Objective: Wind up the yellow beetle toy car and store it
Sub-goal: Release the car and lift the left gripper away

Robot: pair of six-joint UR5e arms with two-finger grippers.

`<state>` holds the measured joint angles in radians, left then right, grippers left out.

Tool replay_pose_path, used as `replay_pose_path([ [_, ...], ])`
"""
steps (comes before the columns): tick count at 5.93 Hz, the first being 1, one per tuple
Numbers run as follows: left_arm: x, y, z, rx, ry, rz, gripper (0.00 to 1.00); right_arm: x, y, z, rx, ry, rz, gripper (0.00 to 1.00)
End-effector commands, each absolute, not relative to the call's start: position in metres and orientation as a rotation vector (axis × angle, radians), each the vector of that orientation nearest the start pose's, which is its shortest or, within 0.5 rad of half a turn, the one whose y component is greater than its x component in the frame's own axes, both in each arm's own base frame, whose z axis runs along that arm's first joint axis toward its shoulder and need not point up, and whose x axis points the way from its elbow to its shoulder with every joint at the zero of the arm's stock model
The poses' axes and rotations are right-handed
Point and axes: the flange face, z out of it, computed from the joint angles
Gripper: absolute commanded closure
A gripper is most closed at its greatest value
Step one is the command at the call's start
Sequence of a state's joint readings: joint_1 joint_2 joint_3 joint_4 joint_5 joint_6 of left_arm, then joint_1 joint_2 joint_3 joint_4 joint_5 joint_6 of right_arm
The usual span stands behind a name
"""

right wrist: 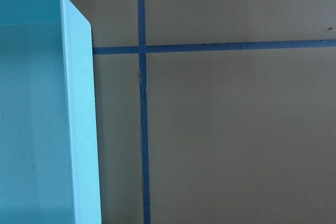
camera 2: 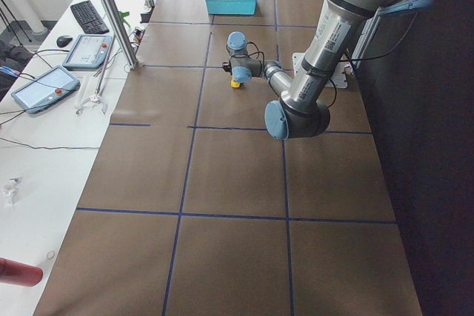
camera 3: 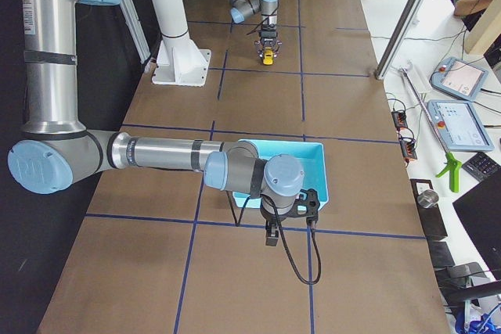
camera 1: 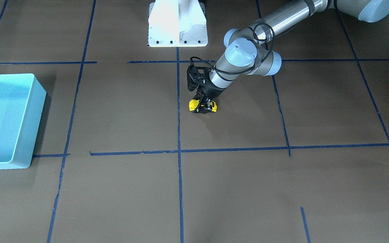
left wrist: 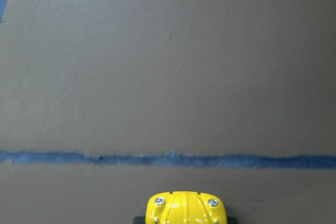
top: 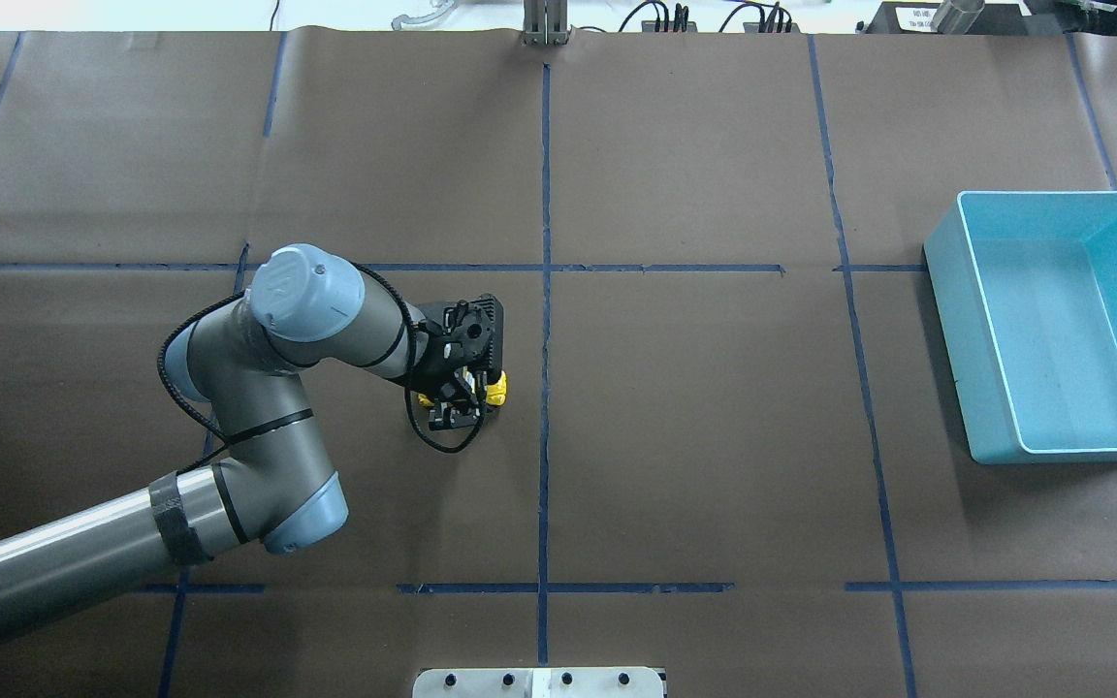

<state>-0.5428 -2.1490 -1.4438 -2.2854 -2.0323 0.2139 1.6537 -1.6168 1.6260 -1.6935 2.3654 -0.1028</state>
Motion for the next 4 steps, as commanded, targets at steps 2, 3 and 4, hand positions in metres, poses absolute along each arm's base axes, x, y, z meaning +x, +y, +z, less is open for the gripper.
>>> replay_pose_path([
  [2, 0.502, -0.438, 0.369, 1.007, 0.948, 1.331, 1.00, 0.100, -0.457, 0.664, -0.033, -0.800, 0.026, 0.00],
  [3, 0.477, -0.423, 0.397, 1.018, 0.951, 1.323, 0.97, 0.100, -0.457, 0.664, -0.033, -0.800, 0.026, 0.00],
  [4, 0.450, -0.424, 0.400, 1.036, 0.941, 1.298, 0.09, 0.100, -0.457, 0.664, -0.033, -0.800, 0.026, 0.00],
])
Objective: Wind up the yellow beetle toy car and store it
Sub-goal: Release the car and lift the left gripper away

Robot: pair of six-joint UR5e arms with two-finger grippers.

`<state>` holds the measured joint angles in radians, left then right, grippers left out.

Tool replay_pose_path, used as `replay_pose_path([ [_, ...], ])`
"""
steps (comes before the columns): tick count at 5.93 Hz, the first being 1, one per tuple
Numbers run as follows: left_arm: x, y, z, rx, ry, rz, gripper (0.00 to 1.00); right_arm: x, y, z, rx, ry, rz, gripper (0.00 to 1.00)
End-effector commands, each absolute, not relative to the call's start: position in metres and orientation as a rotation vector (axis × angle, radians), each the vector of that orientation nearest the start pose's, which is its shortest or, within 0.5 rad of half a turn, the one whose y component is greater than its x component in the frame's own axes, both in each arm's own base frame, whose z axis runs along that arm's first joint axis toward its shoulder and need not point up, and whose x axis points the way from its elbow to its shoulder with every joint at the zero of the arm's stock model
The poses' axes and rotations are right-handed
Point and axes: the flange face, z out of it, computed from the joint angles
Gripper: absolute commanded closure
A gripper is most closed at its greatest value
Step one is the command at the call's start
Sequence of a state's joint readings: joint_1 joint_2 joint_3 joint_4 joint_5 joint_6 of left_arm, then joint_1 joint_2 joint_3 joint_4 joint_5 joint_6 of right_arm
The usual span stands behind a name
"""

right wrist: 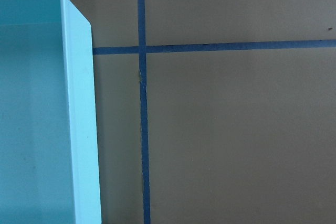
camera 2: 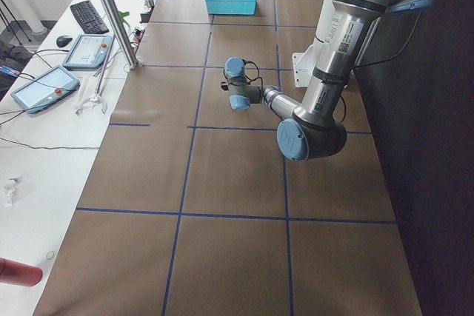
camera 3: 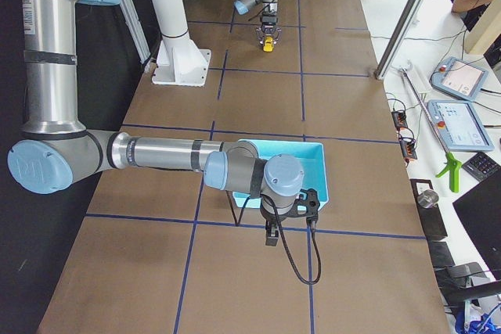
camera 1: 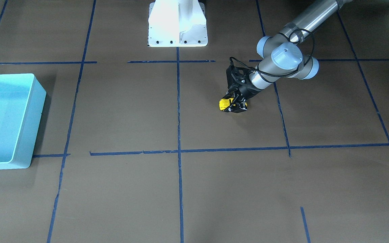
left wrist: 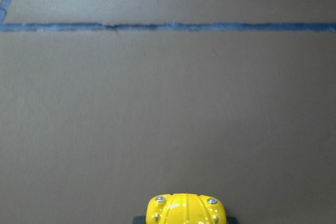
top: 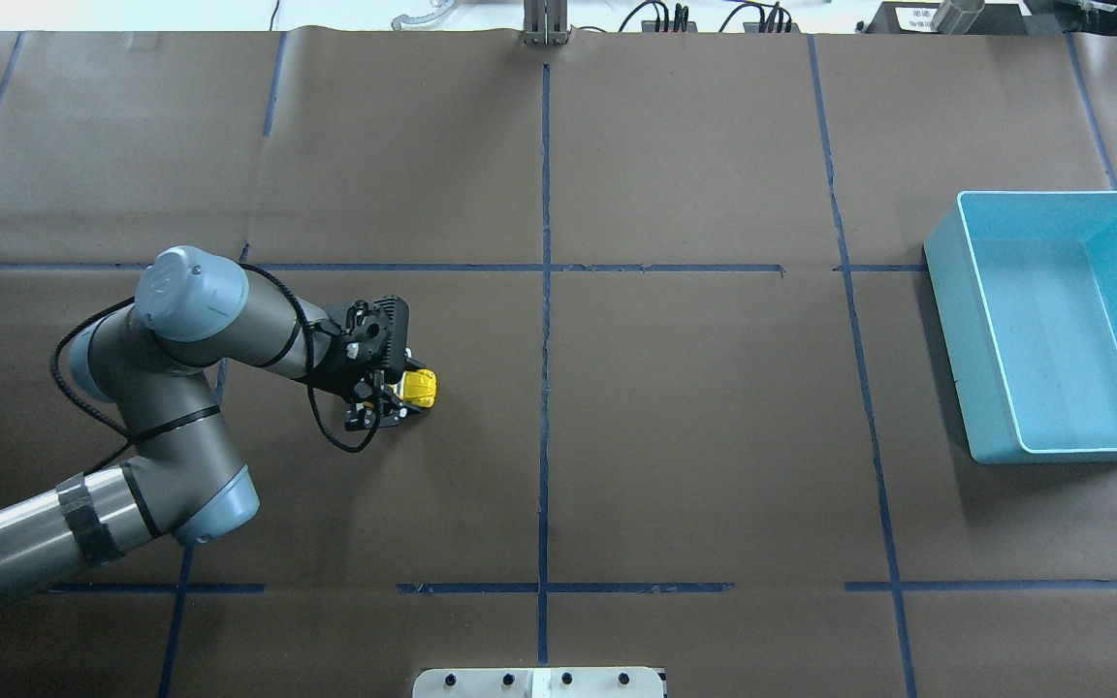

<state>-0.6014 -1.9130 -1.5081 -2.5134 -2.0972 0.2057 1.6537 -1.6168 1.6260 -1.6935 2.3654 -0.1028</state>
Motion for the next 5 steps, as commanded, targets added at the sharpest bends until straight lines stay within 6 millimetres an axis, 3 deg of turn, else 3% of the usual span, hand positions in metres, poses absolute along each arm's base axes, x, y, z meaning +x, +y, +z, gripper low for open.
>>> replay_pose_path([
  [1, 0.420, -0.424, 0.418, 1.028, 0.919, 1.273, 0.00, 0.100, -0.457, 0.664, -0.033, -0.800, 0.026, 0.00],
  [4, 0.376, -0.433, 0.435, 1.018, 0.908, 1.219, 0.00, 0.100, -0.457, 0.664, -0.033, -0.800, 0.026, 0.00],
  [5, 0.363, -0.438, 0.436, 0.931, 0.991, 1.159, 0.00, 0.100, -0.457, 0.664, -0.033, -0.800, 0.026, 0.00],
])
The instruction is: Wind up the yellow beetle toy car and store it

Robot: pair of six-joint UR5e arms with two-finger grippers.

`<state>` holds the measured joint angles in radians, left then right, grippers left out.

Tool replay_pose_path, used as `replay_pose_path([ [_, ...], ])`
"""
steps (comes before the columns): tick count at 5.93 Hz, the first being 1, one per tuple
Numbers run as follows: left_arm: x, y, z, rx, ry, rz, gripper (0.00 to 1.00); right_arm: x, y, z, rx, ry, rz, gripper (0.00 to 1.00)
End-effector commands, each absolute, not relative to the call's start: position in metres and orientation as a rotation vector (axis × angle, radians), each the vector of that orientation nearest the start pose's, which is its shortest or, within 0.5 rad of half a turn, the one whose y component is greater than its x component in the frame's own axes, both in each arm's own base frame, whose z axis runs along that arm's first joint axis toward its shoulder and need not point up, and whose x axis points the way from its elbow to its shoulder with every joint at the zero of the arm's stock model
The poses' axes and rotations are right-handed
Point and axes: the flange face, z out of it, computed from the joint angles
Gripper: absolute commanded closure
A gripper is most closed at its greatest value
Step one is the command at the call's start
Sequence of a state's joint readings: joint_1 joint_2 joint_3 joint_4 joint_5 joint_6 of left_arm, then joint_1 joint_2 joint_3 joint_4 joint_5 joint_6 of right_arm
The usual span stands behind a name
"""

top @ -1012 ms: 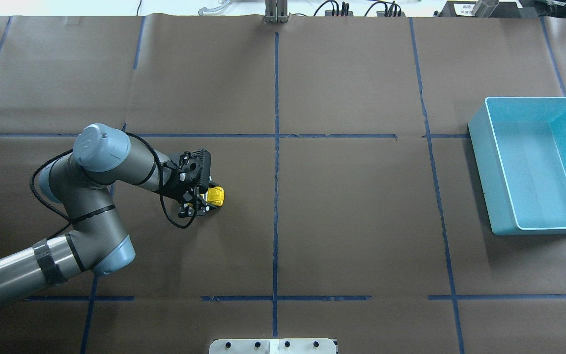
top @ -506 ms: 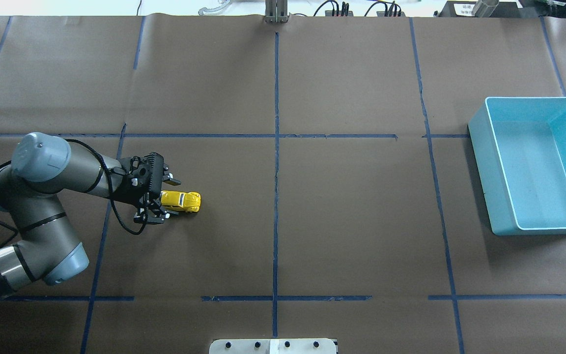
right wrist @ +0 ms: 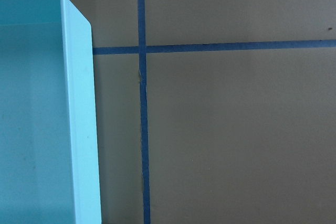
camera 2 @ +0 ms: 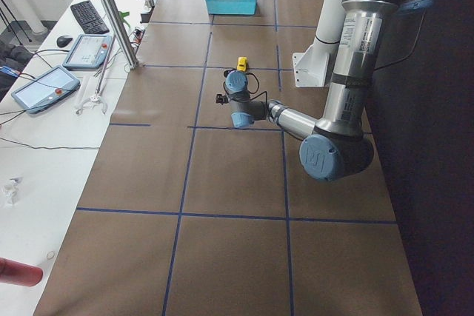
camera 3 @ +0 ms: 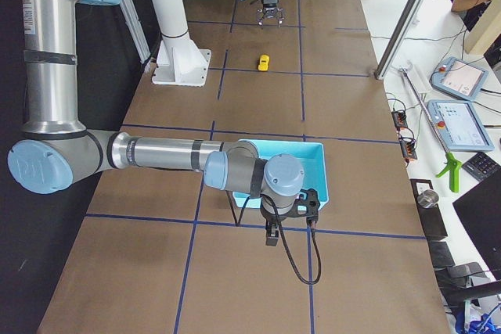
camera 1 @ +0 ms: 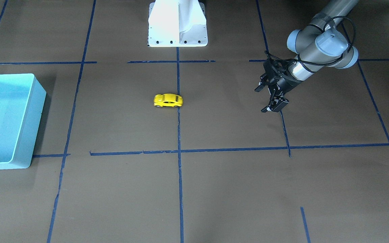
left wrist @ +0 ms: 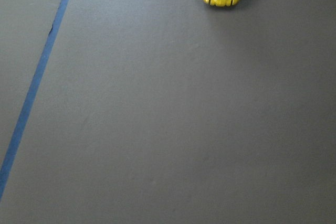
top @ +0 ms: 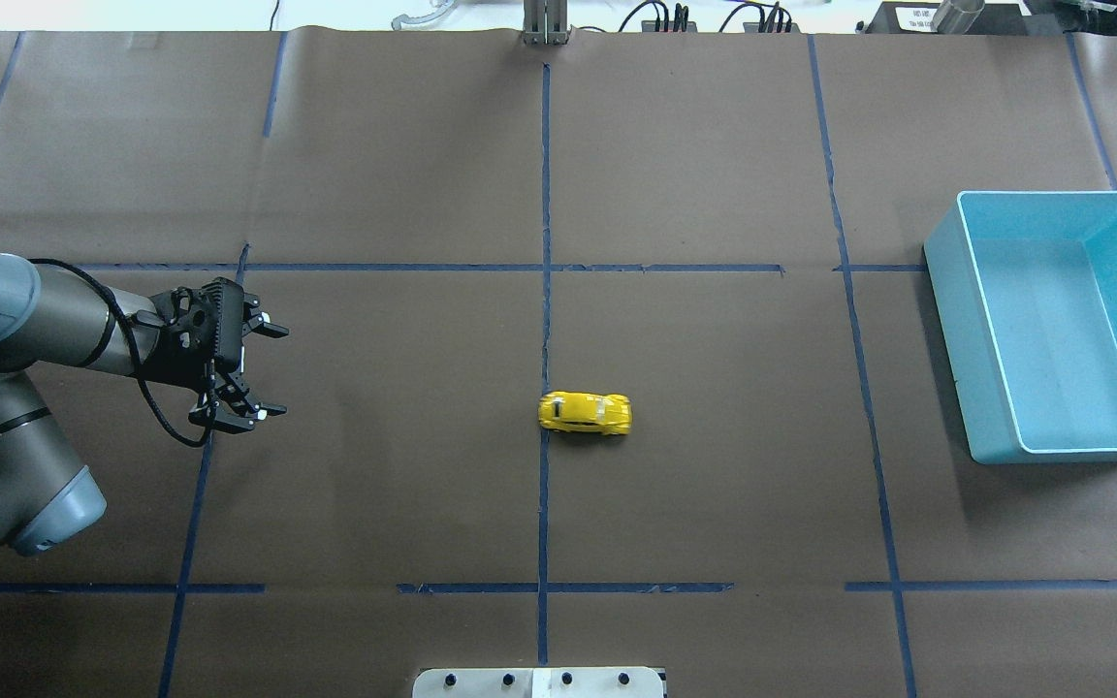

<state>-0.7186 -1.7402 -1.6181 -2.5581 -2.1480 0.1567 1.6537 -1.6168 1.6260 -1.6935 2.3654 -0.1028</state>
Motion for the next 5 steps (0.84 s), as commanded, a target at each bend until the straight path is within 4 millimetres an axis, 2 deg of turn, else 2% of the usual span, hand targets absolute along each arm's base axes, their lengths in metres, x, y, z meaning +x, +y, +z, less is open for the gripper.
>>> replay_pose_path([
  [1, 0.348, -0.444, 0.440, 0.797, 1.073, 1.073, 0.00, 0.100, -0.457, 0.664, -0.033, -0.800, 0.026, 0.00],
  [2, 0.311, -0.464, 0.441, 0.673, 1.145, 0.975, 0.00, 0.100, -0.457, 0.664, -0.033, -0.800, 0.026, 0.00],
  [3, 0.285, -0.476, 0.442, 0.562, 1.193, 0.912, 0.00, 0.100, -0.457, 0.664, -0.033, -0.800, 0.025, 0.00],
  [5, 0.276, -0.482, 0.441, 0.467, 1.198, 0.867, 0.00, 0.100, -0.457, 0.664, -0.033, -0.800, 0.025, 0.00],
])
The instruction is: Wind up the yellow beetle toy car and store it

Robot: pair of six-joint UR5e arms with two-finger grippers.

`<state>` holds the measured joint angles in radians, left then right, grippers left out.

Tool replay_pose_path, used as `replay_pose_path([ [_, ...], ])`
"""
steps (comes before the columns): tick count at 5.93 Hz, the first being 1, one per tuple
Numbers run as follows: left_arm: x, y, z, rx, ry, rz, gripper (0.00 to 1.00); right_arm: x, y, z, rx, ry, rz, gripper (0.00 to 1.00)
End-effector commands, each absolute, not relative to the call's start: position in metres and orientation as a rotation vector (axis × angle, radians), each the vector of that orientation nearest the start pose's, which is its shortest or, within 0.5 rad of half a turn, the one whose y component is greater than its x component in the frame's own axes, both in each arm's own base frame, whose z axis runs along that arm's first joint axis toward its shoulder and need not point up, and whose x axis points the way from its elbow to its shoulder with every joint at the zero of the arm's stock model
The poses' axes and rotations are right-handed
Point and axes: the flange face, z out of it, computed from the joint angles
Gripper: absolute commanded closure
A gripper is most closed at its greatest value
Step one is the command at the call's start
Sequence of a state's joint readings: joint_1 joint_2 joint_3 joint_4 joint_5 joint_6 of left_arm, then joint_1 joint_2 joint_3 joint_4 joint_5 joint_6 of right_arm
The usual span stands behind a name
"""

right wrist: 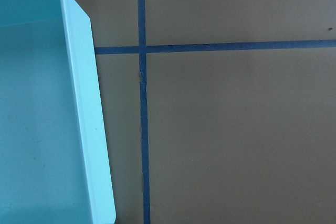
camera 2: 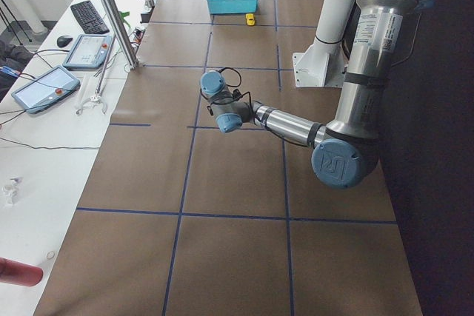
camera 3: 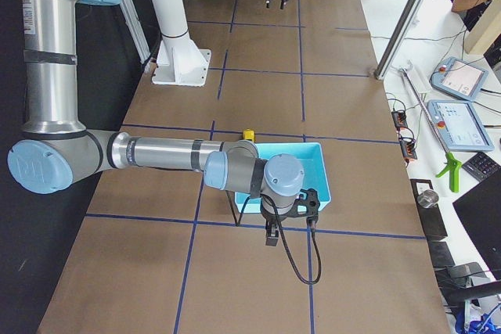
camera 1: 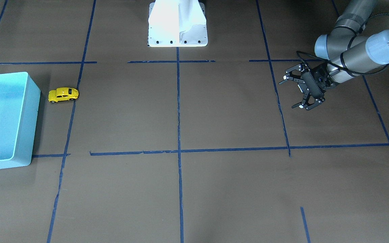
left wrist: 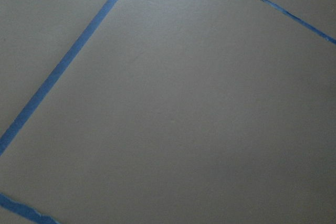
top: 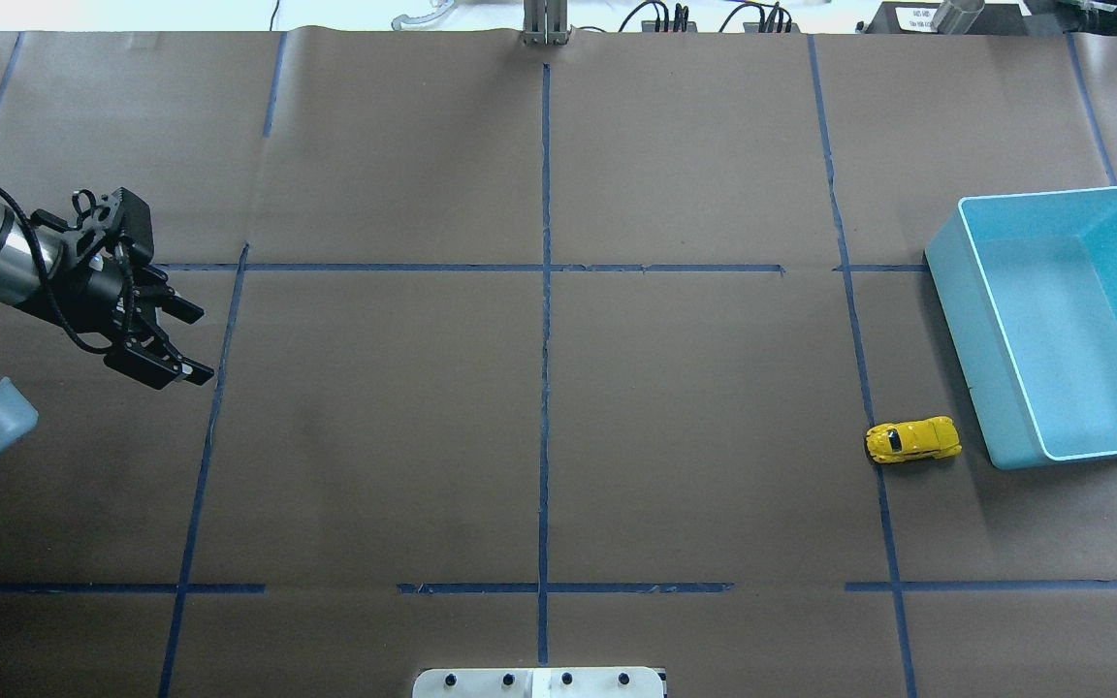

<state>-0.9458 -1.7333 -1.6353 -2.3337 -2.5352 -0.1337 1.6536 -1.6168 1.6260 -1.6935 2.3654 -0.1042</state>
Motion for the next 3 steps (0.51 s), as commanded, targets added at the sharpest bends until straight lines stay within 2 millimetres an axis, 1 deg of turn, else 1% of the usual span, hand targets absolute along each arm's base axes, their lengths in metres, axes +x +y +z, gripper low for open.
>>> replay_pose_path([
  [1, 0.268, -0.486, 0.439, 0.390, 1.180, 0.815, 0.00, 0.100, -0.458, 0.663, -0.032, -0.800, 0.026, 0.00],
  [2, 0.252, -0.489, 0.430, 0.300, 1.147, 0.738, 0.00, 0.100, -0.458, 0.663, -0.031, -0.800, 0.024, 0.00],
  [3, 0.227, -0.498, 0.429, 0.197, 1.099, 0.628, 0.00, 0.100, -0.458, 0.663, -0.028, -0.800, 0.018, 0.00],
])
